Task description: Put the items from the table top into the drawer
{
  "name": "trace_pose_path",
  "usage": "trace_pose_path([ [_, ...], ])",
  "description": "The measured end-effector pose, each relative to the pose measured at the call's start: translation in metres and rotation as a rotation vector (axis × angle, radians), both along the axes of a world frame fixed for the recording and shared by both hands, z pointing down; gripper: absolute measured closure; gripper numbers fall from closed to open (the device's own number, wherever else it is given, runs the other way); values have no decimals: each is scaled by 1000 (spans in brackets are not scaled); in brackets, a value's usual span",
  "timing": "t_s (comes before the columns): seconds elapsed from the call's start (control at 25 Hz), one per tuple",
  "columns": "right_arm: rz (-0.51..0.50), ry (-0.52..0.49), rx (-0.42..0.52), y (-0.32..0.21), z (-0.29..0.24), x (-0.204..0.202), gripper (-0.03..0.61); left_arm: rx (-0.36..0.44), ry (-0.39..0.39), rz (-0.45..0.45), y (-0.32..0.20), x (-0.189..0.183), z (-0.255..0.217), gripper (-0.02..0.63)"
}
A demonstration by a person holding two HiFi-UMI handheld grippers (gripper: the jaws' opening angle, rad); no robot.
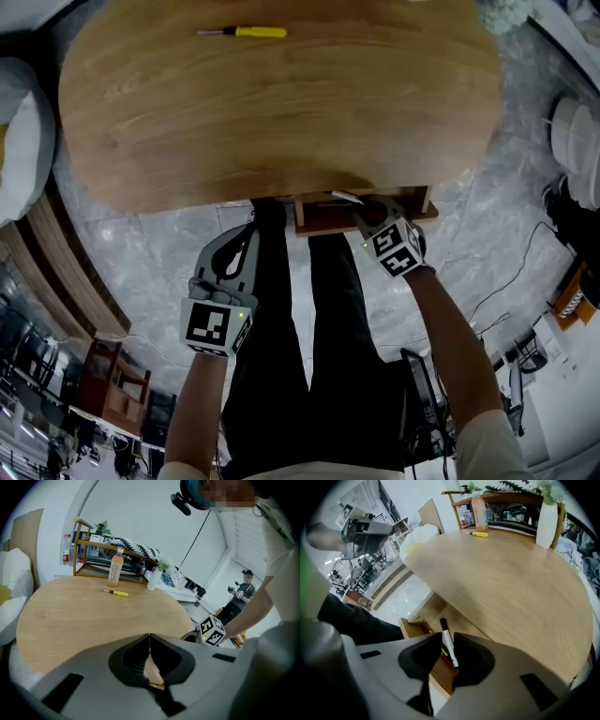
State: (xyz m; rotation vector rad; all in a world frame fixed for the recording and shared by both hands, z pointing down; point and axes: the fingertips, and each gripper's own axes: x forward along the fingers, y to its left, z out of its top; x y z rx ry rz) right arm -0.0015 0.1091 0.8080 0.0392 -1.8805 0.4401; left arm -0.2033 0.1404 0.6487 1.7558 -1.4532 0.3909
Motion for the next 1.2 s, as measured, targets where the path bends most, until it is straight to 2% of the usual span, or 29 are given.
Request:
trace_pose_path([
  [0.48, 140, -117, 29, -30, -66, -19, 515, 55, -61, 111, -55, -13, -34, 592],
  [0.76, 219, -174, 48, -47, -89, -24, 541, 62, -110, 197, -79, -26, -30, 592],
  [1.2, 330, -285, 30, -58, -116, -53, 558, 77, -197, 387, -121, -44, -12, 591],
])
